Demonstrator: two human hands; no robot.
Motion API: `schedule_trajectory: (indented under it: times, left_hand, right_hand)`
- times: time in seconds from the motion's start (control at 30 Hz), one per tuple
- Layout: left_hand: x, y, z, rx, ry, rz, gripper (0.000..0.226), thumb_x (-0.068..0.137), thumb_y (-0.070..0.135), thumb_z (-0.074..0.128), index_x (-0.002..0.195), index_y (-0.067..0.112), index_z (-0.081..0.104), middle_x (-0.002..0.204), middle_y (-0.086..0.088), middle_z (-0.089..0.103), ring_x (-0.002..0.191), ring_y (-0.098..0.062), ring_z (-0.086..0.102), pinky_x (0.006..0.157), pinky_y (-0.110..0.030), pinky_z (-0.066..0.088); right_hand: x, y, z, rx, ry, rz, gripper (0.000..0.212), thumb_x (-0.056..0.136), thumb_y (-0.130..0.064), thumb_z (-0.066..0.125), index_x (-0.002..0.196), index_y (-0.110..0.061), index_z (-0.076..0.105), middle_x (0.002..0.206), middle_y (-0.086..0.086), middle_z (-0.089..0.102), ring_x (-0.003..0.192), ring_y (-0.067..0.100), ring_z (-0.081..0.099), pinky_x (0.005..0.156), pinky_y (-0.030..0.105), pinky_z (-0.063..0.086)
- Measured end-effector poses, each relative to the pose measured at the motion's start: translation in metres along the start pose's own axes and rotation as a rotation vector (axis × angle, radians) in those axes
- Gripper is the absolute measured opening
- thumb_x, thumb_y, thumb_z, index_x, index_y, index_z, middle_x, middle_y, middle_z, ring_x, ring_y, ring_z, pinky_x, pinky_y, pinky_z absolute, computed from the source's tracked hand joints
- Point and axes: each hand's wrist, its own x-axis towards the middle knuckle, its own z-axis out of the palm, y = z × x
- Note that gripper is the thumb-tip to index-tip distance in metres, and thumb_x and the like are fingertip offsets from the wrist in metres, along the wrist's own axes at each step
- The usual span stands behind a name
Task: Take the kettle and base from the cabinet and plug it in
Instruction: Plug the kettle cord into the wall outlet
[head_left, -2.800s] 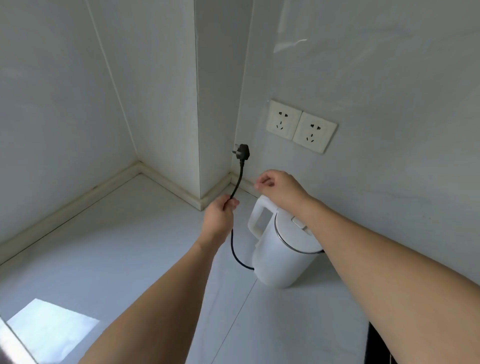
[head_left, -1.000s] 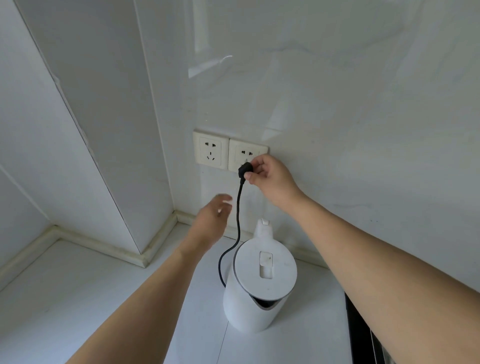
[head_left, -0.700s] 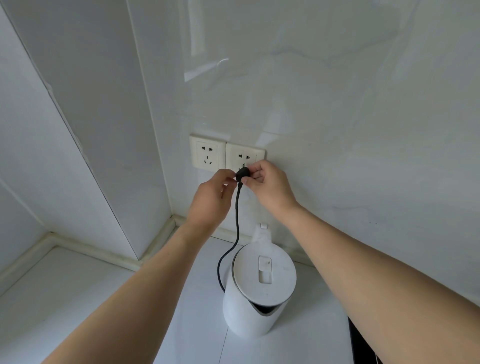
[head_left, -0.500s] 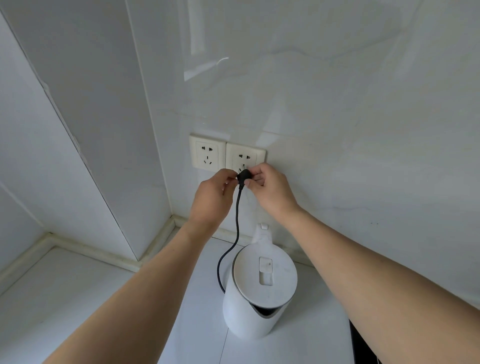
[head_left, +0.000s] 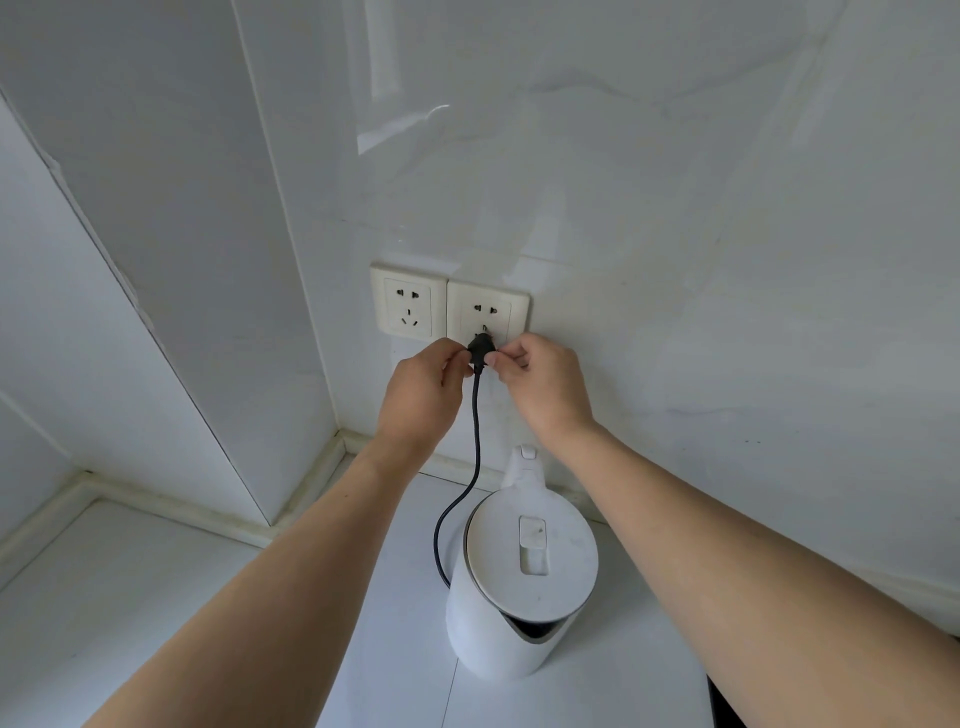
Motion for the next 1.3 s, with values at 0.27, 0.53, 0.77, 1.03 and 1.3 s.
schedule_trajectory:
  times: [0.27, 0.53, 0.77, 1.03, 1.3]
  left_hand:
    - [0.003, 0.007, -0.002, 0.022, -0.014, -0.009, 0.023, 0.096, 0.016, 0.045, 0.090, 0.014, 0.067, 0.081, 0.004, 0.072, 0.078, -0.019, 0.066, 0.074, -0.039, 0.055]
    - [0.001, 0.011, 0.002, -0.018, 0.018, -0.038, 0.022, 0.094, 0.018, 0.047, 0.086, 0.010, 0.066, 0.077, -0.002, 0.072, 0.076, -0.024, 0.066, 0.071, -0.045, 0.054]
    - [0.010, 0.001, -0.002, -0.093, -0.022, -0.022, 0.023, 0.094, 0.017, 0.051, 0.079, 0.025, 0.067, 0.073, 0.009, 0.072, 0.074, -0.008, 0.069, 0.073, -0.029, 0.055]
    - [0.014, 0.000, -0.002, -0.143, -0.028, -0.049, 0.022, 0.094, 0.018, 0.052, 0.085, 0.018, 0.072, 0.074, 0.007, 0.073, 0.076, -0.009, 0.069, 0.069, -0.018, 0.051]
    - [0.014, 0.001, -0.004, -0.123, -0.039, -0.085, 0.023, 0.094, 0.019, 0.052, 0.081, 0.018, 0.071, 0.073, 0.005, 0.073, 0.074, -0.012, 0.068, 0.066, -0.019, 0.050]
  right_hand:
    - [0.001, -0.004, -0.002, 0.004, -0.017, 0.001, 0.016, 0.086, -0.024, 0.067, 0.077, -0.010, 0.068, 0.074, 0.006, 0.070, 0.073, 0.025, 0.068, 0.071, 0.041, 0.055]
    - [0.000, -0.002, 0.000, 0.035, 0.003, 0.015, 0.017, 0.086, -0.023, 0.067, 0.076, -0.010, 0.069, 0.073, 0.005, 0.071, 0.074, 0.024, 0.068, 0.072, 0.040, 0.055]
    - [-0.002, -0.003, 0.005, -0.035, 0.031, -0.038, 0.018, 0.087, -0.027, 0.067, 0.075, -0.013, 0.069, 0.068, 0.002, 0.070, 0.068, 0.022, 0.066, 0.067, 0.038, 0.054]
    - [0.000, -0.004, 0.006, -0.055, 0.057, -0.058, 0.019, 0.086, -0.027, 0.068, 0.075, -0.012, 0.068, 0.067, 0.001, 0.069, 0.066, 0.021, 0.064, 0.066, 0.038, 0.054]
    - [0.000, -0.005, 0.006, -0.003, 0.056, -0.031, 0.020, 0.084, -0.026, 0.069, 0.072, -0.010, 0.068, 0.067, 0.006, 0.069, 0.065, 0.025, 0.065, 0.065, 0.041, 0.054]
